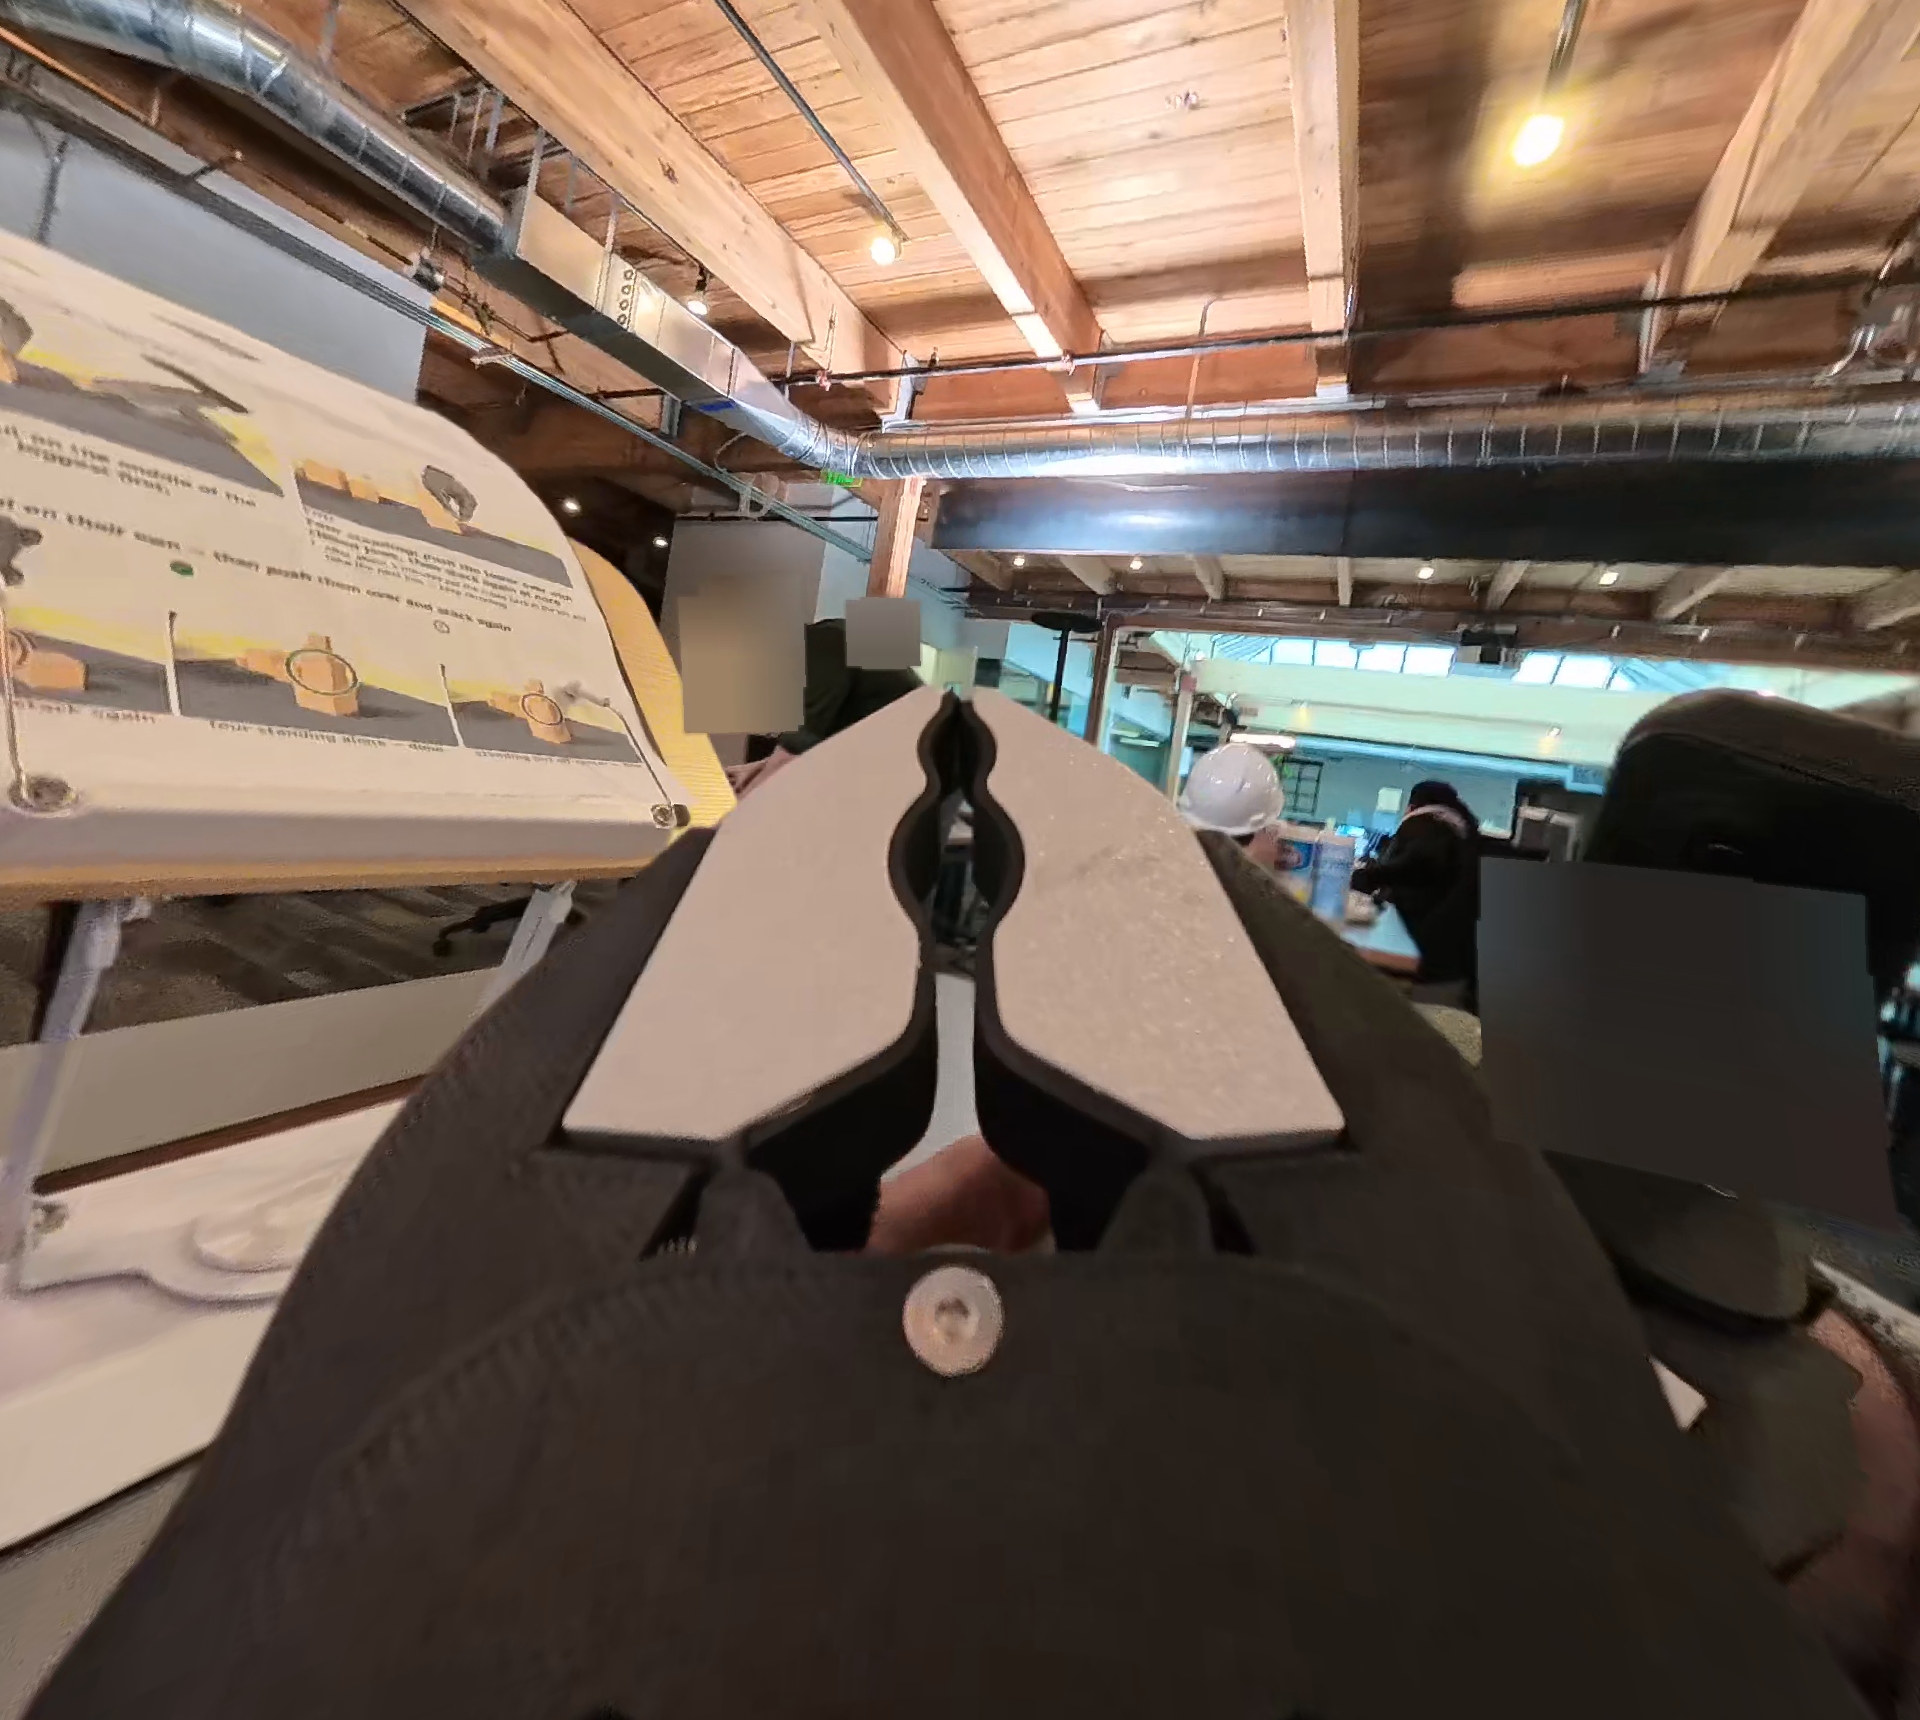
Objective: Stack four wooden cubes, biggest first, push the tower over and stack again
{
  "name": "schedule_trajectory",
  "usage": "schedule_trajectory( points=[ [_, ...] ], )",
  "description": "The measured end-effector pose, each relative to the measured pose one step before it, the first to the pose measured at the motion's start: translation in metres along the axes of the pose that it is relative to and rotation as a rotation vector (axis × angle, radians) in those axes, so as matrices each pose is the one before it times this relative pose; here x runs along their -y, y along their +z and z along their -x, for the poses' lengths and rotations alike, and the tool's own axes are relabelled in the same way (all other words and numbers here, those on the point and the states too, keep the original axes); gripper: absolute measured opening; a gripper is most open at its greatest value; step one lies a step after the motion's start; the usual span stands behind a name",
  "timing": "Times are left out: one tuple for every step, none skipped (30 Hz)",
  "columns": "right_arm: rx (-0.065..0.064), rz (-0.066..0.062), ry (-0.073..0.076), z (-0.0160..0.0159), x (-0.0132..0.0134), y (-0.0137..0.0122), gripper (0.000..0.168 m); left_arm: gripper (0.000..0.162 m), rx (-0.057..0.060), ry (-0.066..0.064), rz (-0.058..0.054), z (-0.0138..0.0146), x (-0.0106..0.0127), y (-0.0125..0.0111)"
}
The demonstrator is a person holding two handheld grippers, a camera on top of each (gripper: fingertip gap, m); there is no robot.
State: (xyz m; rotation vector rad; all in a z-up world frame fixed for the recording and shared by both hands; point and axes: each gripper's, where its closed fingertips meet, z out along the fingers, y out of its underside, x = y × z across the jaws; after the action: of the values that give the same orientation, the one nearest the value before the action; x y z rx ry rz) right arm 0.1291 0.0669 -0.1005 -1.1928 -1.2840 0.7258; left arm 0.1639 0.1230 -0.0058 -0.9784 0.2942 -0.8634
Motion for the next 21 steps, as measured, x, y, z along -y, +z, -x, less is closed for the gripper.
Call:
schedule_trajectory(
  points=[
    [-0.009,-0.0174,0.0263,0.00004,0.00078,0.00042,0.019,0.0,-0.0064,0.0109,0.0084,-0.00136,-0.00028,0.00056],
    [-0.0005,0.0055,0.0371,-0.00011,-0.00016,0.00044,0.019,0.0,-0.0101,0.0044,-0.0003,-0.00116,0.00063,-0.00001],
    [0.005,0.0199,0.0273,-0.00054,-0.00058,0.00039,0.019,0.0,-0.0044,-0.0004,0.011,0.00001,-0.00163,0.0002],
    [-0.0036,0.0152,0.0033,-0.00075,-0.00036,0.00017,0.02,0.0,-0.0063,-0.0138,0.0035,0.00069,-0.00084,0.00058],
    [-0.0017,0.0087,0.0011,-0.00025,-0.00021,0.00005,0.019,0.0,-0.0118,-0.0103,-0.0047,-0.0004,0.00104,-0.00005],
    [0.0017,0.0145,0.0084,-0.00012,-0.00094,0.00035,0.02,0.0,0.0002,0.0001,0.0036,0.00032,-0.00078,0.0001],
    [0.0,0.01,-0.0115,-0.00009,-0.0011,0.00054,0.019,0.0,0.0017,-0.0111,-0.0001,0.00159,-0.00122,-0.00014],
    [0.0094,-0.0129,-0.0308,0.0003,0.00015,0.00048,0.019,0.0,-0.0051,-0.0127,-0.007,0.00065,0.00044,-0.00096],
    [0.0118,-0.0389,-0.0377,0.00004,0.00169,0.00064,0.019,0.0,0.0027,0.0164,-0.0058,-0.00034,0.00195,-0.00042],
    [0.0,-0.0379,-0.0162,-0.00021,0.00087,0.00078,0.019,0.0,-0.0015,0.0249,-0.0022,-0.00128,0.00253,0.00064],
    [-0.0029,-0.006,0.0229,-0.00032,-0.0016,0.00072,0.021,0.0,0.003,0.0253,0.0166,0.00003,-0.00149,0.00101],
    [-0.0077,0.0107,0.0007,-0.00046,-0.00126,0.00004,0.021,0.0,0.0069,-0.0053,0.0117,0.00197,-0.00376,-0.00023],
    [-0.0215,-0.0121,-0.0252,-0.00097,0.00221,-0.00119,0.02,0.0,-0.0137,-0.0273,-0.0198,-0.00095,0.00216,-0.00054],
    [-0.0334,-0.0411,-0.0013,-0.00129,0.00406,-0.00056,0.019,0.0,-0.0169,0.0098,-0.0082,-0.00438,0.00424,0.00188],
    [-0.0374,-0.0206,-0.0086,-0.00086,0.00141,0.00071,0.02,0.0,-0.0085,0.0332,0.0101,-0.00226,0.00248,0.00217],
    [-0.0304,0.0223,-0.0372,-0.00041,-0.00111,0.00033,0.019,0.0,-0.0172,-0.019,0.0046,-0.00002,-0.00141,0.00031],
    [-0.0272,0.0171,-0.0317,-0.00062,0.00003,-0.00046,0.019,0.0,-0.0121,-0.05,-0.0195,0.00158,0.00001,-0.00094],
    [-0.0347,-0.0342,-0.02,-0.00098,0.0028,-0.00124,0.019,0.0,-0.0176,-0.0146,-0.0035,-0.00186,0.00145,0.00106],
    [-0.0319,-0.0512,-0.0214,-0.00046,0.00281,-0.00109,0.019,0.0,-0.0218,0.0275,0.0134,-0.00533,0.00164,0.00276],
    [-0.0064,-0.013,-0.0296,0.0,0.00013,-0.00015,0.019,0.0,-0.0093,0.0184,0.0195,-0.00255,-0.00125,0.00169],
    [0.0157,0.0132,-0.0047,-0.00069,-0.00127,0.00033,0.019,0.0,0.0034,-0.0174,-0.0024,0.00164,-0.00089,0.00011]
  ],
)
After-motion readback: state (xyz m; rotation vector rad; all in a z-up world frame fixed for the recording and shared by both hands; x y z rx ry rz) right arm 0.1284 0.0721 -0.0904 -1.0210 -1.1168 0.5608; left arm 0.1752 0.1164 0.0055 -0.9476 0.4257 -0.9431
